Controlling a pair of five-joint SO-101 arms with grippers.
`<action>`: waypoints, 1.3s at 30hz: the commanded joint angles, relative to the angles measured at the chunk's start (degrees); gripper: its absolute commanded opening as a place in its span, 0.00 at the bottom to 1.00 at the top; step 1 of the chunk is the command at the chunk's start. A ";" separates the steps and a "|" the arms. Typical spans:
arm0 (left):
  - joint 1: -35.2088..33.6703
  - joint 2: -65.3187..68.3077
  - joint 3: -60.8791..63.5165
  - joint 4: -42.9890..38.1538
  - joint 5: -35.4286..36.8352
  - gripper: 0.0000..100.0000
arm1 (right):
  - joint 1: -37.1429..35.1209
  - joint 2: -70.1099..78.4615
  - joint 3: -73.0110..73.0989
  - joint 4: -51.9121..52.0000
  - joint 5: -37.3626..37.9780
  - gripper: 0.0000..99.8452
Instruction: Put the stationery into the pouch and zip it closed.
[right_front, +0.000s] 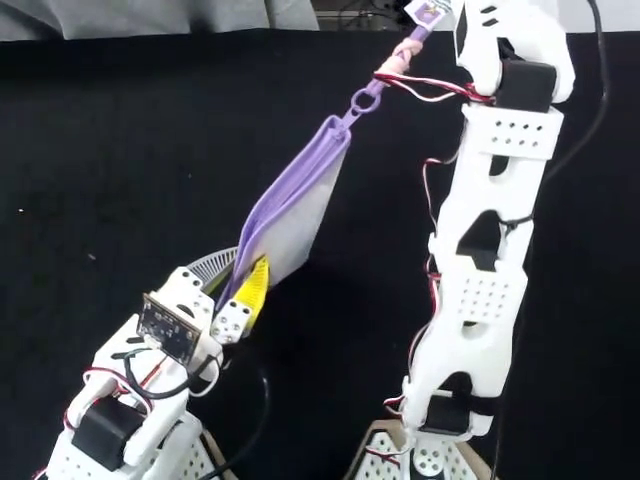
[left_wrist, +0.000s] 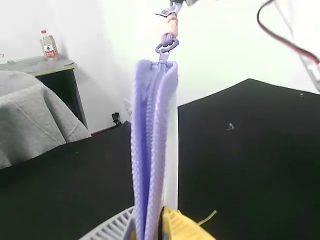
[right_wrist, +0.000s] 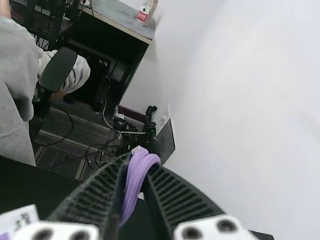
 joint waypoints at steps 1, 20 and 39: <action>-2.07 -0.44 -1.71 0.18 2.29 0.03 | 4.84 -0.66 -0.57 0.70 0.88 0.01; -9.45 -0.35 -4.70 -0.62 6.33 0.31 | -13.71 -7.34 -0.57 22.15 1.05 0.01; -38.46 -0.35 -36.97 4.31 6.77 0.31 | -13.80 4.79 -0.40 37.71 0.97 0.02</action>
